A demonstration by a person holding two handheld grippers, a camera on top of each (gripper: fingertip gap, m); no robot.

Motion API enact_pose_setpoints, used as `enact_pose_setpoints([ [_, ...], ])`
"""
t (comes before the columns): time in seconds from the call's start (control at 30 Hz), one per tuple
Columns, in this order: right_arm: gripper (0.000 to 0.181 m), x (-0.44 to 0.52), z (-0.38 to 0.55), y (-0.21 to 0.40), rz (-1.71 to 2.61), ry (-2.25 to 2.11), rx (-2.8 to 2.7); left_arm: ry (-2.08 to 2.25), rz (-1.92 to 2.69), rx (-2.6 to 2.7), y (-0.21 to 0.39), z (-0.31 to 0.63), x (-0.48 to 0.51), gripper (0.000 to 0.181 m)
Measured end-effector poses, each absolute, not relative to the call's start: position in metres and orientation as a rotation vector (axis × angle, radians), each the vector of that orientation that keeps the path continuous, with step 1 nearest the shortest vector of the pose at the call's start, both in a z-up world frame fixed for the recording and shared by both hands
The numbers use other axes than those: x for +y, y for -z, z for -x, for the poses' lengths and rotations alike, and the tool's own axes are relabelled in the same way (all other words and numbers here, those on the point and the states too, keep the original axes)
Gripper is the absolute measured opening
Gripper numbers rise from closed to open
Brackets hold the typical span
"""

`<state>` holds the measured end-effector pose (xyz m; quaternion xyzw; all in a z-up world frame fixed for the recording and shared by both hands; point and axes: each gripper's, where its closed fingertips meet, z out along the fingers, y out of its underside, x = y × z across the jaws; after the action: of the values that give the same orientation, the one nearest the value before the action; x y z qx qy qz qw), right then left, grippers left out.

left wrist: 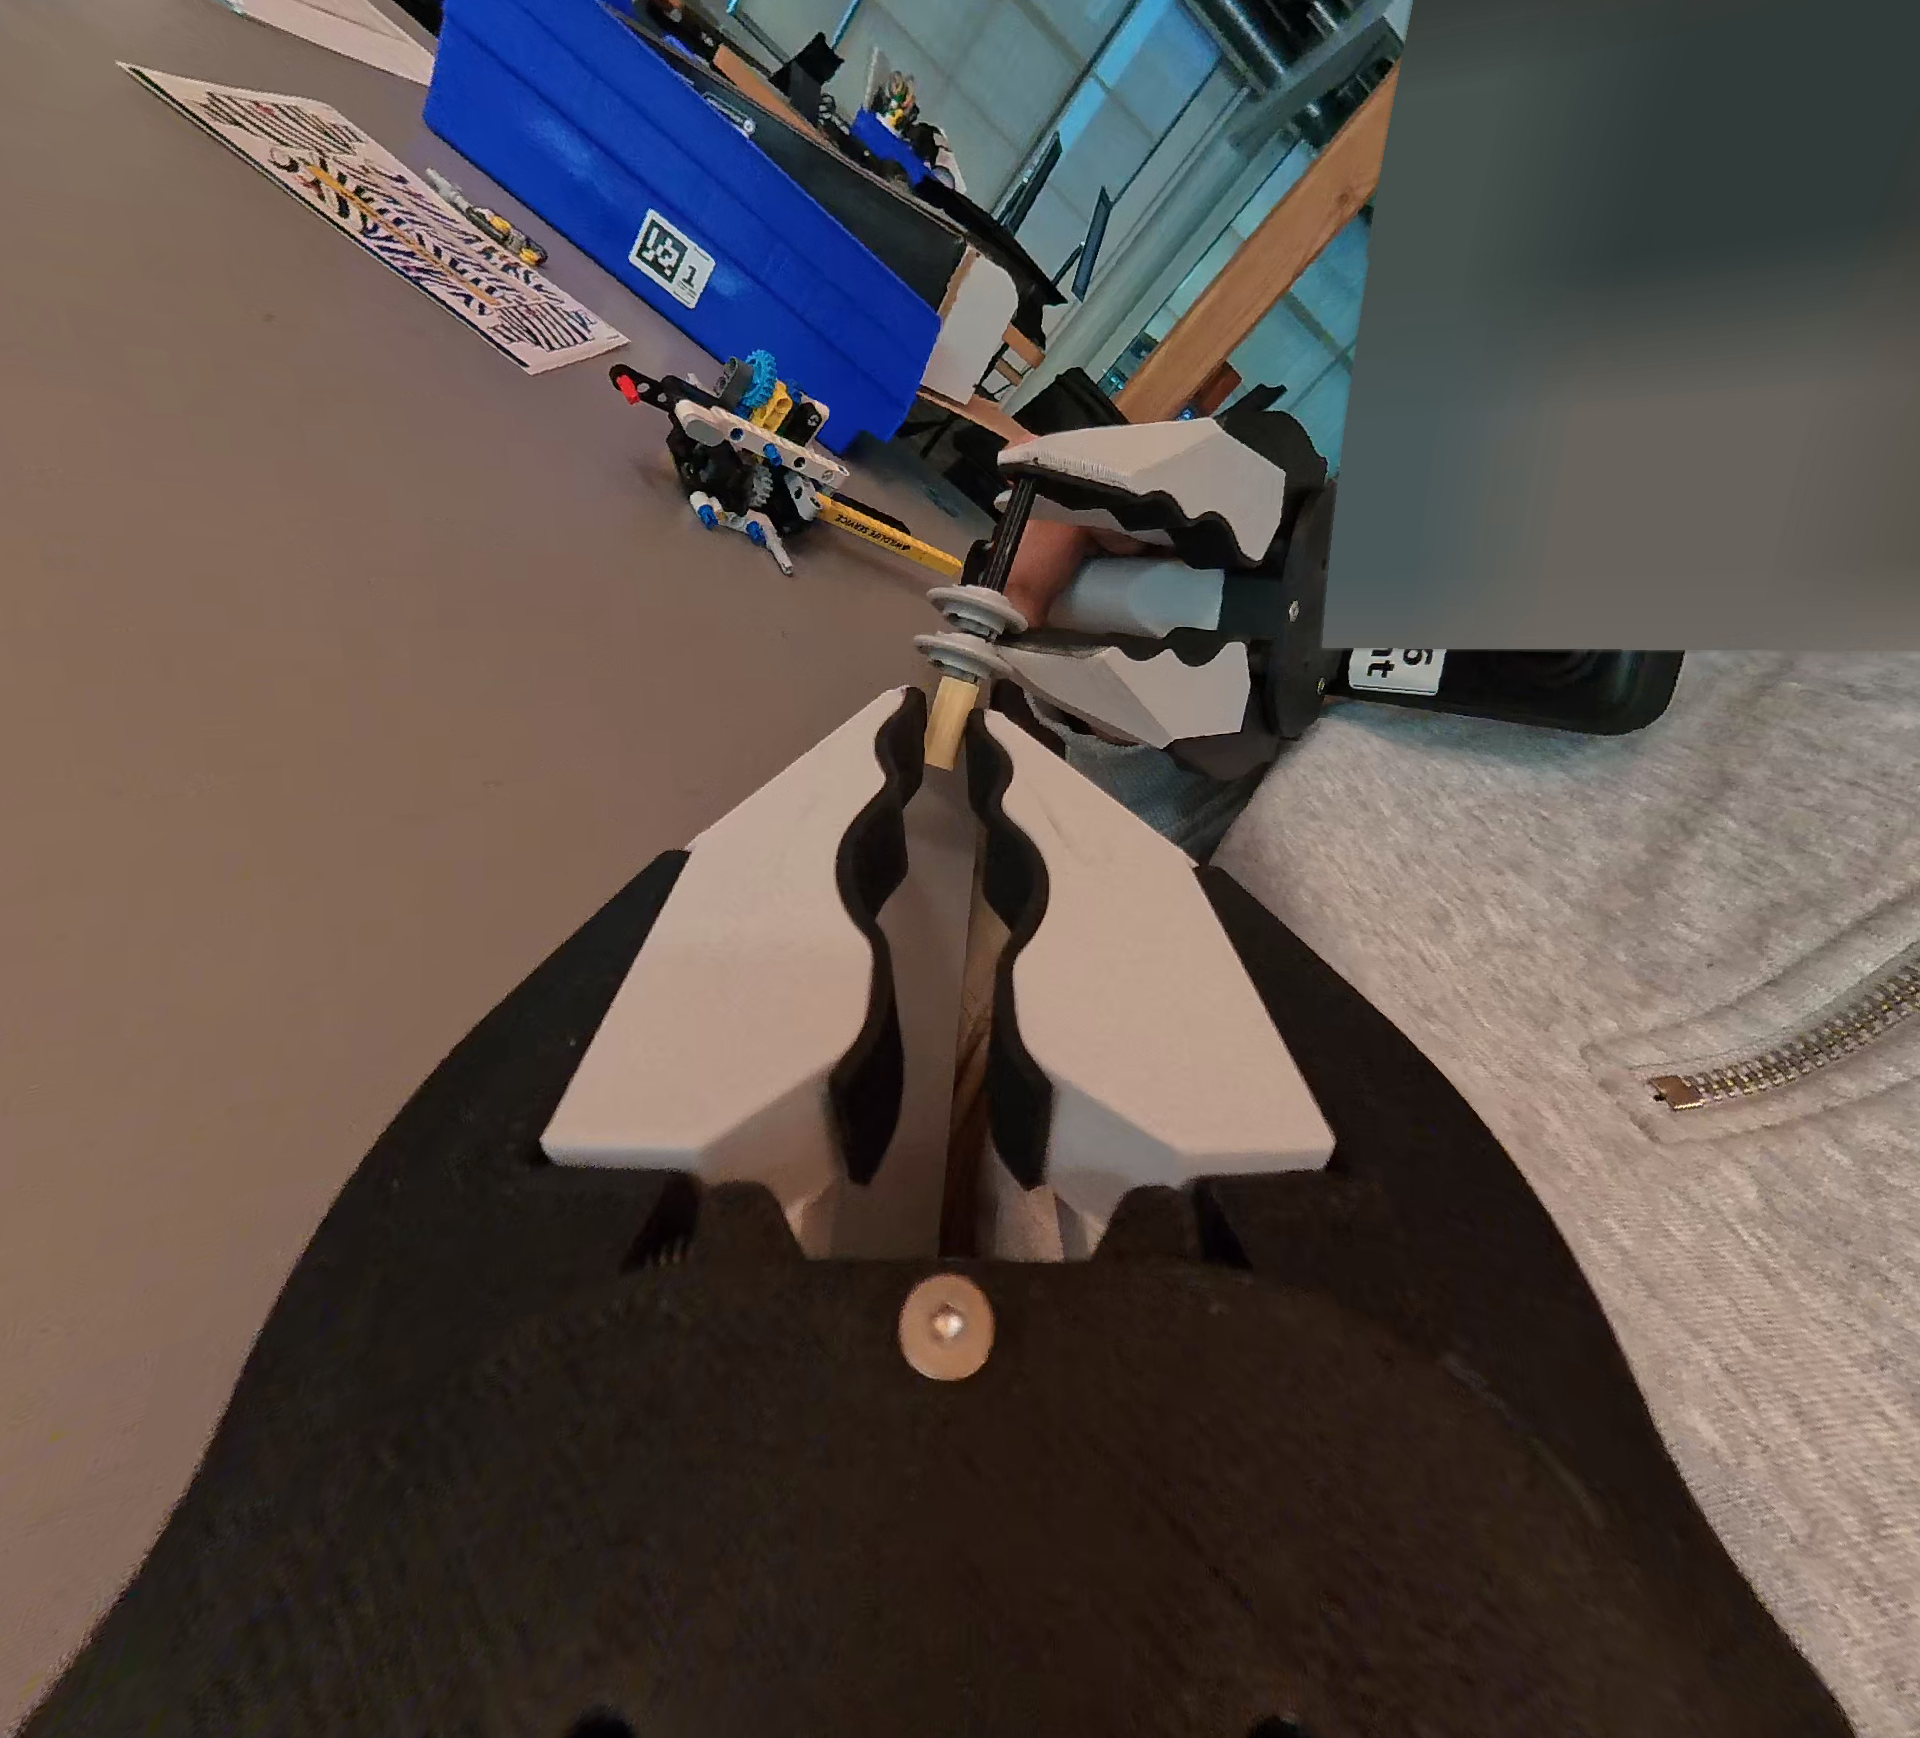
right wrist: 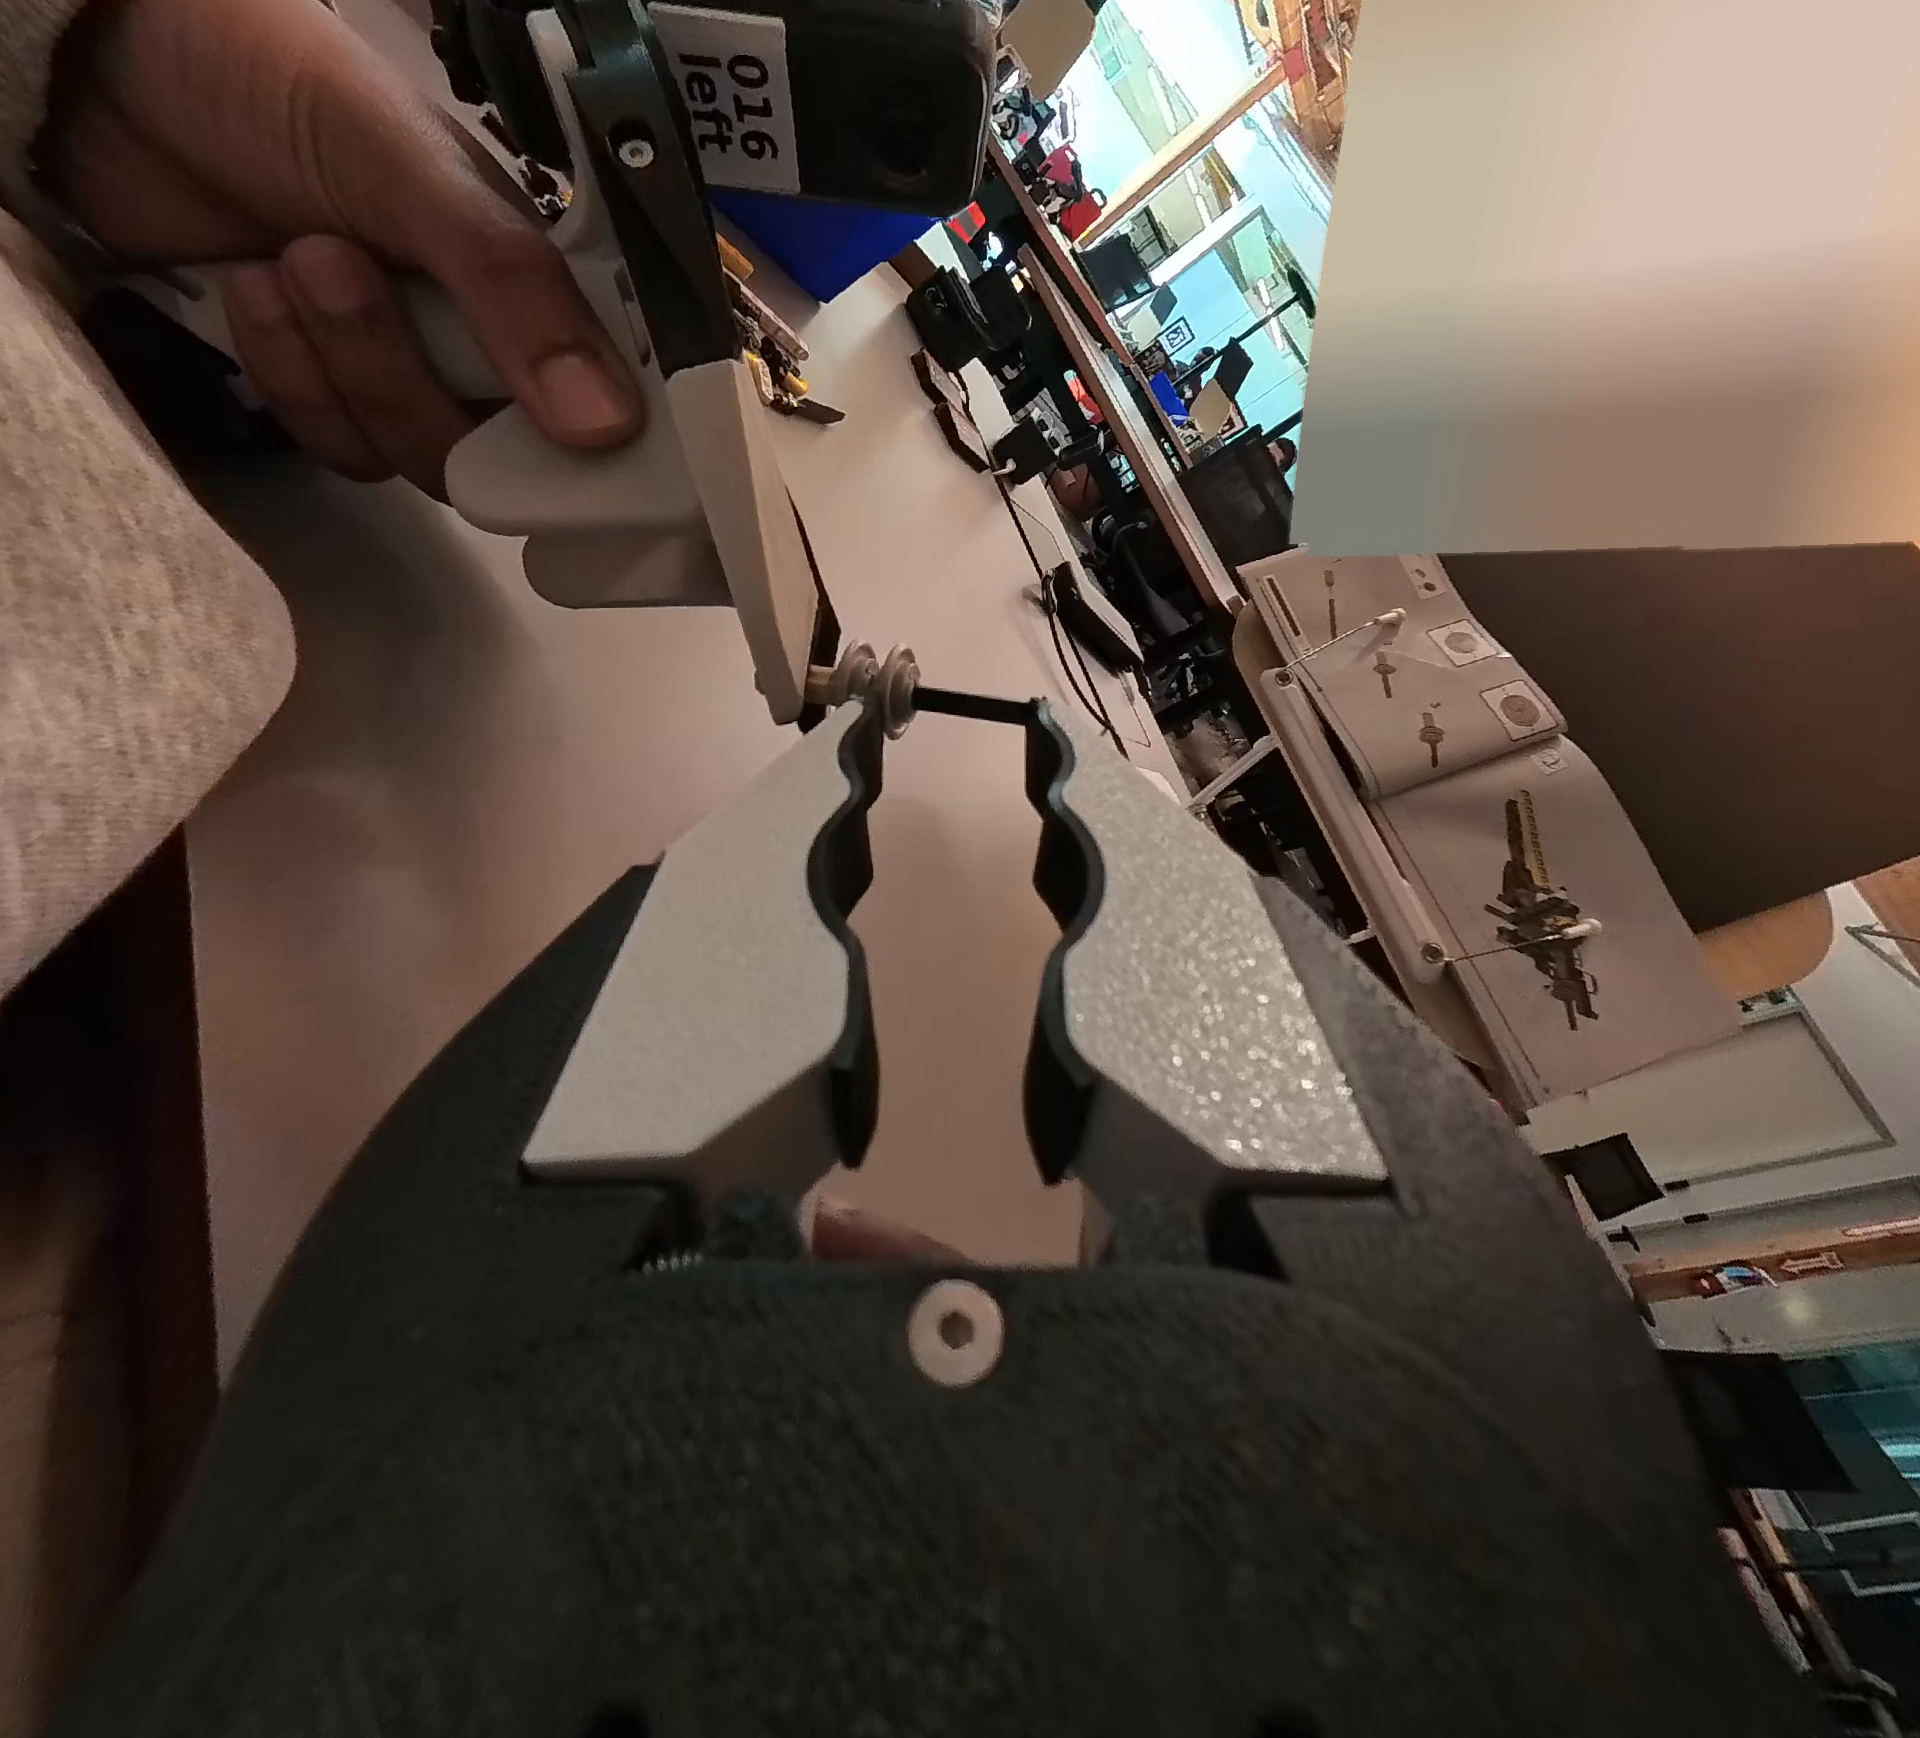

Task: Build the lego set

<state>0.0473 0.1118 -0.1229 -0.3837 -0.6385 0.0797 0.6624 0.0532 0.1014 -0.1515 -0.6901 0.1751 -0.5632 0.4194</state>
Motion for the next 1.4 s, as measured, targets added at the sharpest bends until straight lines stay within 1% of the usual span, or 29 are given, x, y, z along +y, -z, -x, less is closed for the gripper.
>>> enact_pose_setpoints([
  [0.83, 0.022, 0.1168, -0.0471, 0.1287, 0.938, -0.221, -1.437, 1.409, 1.773, 0.397, 0.157, -0.0516, 0.1057, 0.004],
  [1.13, 0.021, 0.119, -0.0476, 0.1288, 1.055, -0.308, -1.392, 1.419, 1.759, 0.389, 0.1551, -0.0501, 0.1058, 0.004],
  [1.4, 0.016, 0.1212, -0.0496, 0.1275, 1.146, -0.451, -1.348, 1.431, 1.739, 0.373, 0.1525, -0.0476, 0.1063, 0.004],
])
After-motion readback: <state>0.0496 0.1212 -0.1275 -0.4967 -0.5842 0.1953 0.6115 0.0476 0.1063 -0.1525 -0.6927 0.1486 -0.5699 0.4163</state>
